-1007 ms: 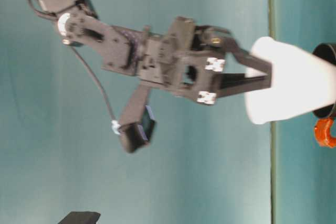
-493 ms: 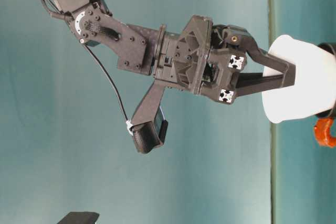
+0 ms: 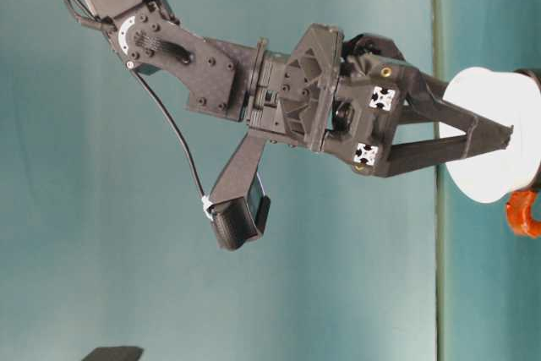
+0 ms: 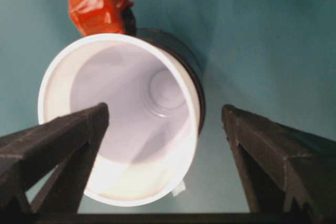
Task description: Put the paper cup into the moved red handle cup holder.
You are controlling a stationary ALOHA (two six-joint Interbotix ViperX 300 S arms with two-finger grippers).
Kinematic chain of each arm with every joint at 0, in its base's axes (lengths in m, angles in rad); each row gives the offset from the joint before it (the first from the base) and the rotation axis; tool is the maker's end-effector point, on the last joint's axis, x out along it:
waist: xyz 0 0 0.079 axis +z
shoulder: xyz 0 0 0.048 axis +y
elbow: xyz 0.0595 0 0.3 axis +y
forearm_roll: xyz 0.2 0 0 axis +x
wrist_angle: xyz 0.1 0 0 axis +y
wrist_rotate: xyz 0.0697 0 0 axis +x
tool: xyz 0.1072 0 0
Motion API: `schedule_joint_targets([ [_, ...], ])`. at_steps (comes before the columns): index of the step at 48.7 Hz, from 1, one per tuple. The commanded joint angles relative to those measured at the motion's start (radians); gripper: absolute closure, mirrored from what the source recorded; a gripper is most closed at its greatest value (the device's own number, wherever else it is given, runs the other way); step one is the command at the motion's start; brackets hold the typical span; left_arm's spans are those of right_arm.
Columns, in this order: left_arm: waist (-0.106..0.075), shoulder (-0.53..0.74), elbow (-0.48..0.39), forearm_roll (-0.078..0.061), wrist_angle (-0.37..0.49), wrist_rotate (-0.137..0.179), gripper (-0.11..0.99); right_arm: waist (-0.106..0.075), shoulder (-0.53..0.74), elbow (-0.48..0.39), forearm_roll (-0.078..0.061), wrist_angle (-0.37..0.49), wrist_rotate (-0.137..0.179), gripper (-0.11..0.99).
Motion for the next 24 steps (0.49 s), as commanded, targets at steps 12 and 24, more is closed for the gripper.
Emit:
schedule_joint_targets([
  [12, -0.002, -0.04, -0.003, 0.003, -0.009, -0.003, -0.01, 0.006, -0.014, -0.008, -0.006, -0.008, -0.011, 0.02],
  [24, -0.003, -0.058, 0.008, 0.003, -0.008, -0.003, -0.01, 0.006, -0.1, -0.014, -0.037, 0.018, -0.012, 0.02],
])
